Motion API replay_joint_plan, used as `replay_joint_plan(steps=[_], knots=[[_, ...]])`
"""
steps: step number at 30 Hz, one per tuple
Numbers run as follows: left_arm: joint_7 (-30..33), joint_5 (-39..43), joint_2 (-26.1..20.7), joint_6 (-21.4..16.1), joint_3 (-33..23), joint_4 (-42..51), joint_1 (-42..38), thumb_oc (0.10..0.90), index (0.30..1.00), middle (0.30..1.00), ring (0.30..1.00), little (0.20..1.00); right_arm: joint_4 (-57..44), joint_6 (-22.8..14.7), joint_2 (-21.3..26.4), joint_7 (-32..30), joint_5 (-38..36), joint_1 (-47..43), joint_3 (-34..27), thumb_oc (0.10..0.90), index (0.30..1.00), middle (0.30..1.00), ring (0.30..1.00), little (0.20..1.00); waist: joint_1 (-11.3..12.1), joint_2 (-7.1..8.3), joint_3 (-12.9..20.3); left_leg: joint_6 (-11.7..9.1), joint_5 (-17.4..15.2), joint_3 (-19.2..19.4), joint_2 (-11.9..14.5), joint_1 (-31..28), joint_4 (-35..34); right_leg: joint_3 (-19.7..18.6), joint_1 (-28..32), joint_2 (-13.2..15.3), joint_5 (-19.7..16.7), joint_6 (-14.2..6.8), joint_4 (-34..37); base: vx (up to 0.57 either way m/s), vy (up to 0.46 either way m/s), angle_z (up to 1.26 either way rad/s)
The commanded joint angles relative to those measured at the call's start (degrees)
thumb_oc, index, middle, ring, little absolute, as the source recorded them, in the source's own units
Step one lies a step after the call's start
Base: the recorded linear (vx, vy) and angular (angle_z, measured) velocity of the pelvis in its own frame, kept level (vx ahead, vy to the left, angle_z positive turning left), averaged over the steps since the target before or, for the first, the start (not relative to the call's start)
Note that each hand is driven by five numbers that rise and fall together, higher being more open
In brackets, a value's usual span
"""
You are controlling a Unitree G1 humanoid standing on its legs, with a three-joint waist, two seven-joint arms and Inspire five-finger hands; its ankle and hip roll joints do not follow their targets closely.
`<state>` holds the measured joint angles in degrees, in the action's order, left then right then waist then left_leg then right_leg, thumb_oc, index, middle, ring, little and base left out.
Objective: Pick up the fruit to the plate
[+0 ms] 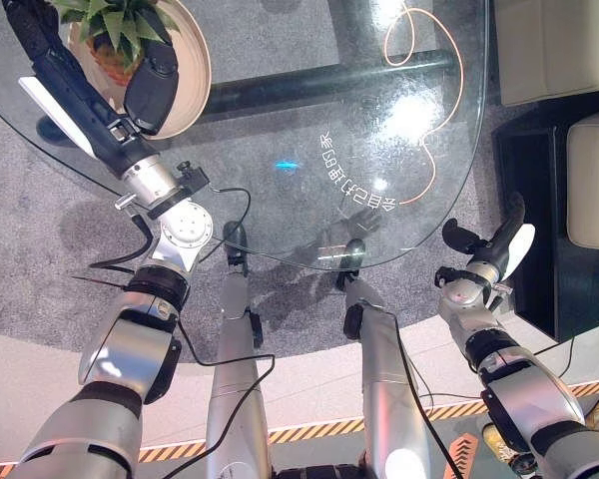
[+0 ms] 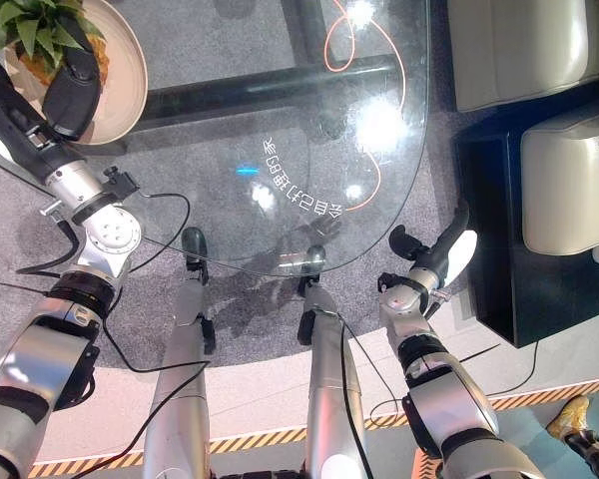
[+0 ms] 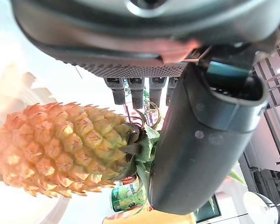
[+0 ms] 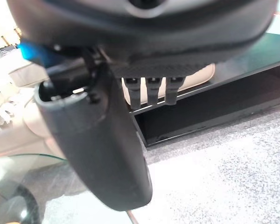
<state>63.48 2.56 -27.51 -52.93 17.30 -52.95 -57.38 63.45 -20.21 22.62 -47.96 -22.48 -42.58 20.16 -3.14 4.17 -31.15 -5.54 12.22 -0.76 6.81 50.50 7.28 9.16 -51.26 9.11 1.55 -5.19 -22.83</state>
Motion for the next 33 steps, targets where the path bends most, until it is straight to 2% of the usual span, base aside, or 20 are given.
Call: replay_joint_plan(steps=[1, 15, 33], knots=[[2.9, -4.6, -2.5, -4.3, -2.9, 3.0, -1.7, 0.8, 0.9, 0.9, 0.9, 0.9, -1.4, -1.2, 3.5, -4.5, 0.8, 2.3, -4.0, 0.8, 0.9, 0.9, 0.9, 0.9, 1.4, 1.35, 1.4, 1.3, -14.0, 1.7, -3.0, 0.1, 12.9, -0.6, 1.3, -3.2, -0.7, -1.4, 1.5, 0.0, 0.0, 0.0], [7.8, -6.9, -3.9, -5.4, -3.2, 4.8, -2.9, 0.8, 0.9, 0.9, 0.9, 0.9, -1.5, -1.3, 4.5, -4.4, 1.3, 2.5, -4.2, 0.8, 0.9, 0.9, 0.9, 0.9, 1.5, 0.53, 1.4, 1.1, -14.0, 1.7, -3.1, 0.4, 13.1, -0.8, 0.9, -3.0, 0.0, -1.1, 0.7, 0.0, 0.003, 0.01], [11.7, -12.1, -2.4, -7.9, -4.1, 11.2, -1.6, 0.8, 0.9, 0.9, 0.9, 0.9, -3.0, -0.7, 4.4, -5.7, 1.5, 3.4, -5.1, 0.8, 0.9, 0.9, 0.9, 0.9, 1.9, 0.23, 1.4, 1.3, -14.0, 1.3, -3.6, 0.1, 12.9, -0.7, 1.1, -2.8, -0.5, -1.2, 1.2, 0.0, 0.0, 0.0]])
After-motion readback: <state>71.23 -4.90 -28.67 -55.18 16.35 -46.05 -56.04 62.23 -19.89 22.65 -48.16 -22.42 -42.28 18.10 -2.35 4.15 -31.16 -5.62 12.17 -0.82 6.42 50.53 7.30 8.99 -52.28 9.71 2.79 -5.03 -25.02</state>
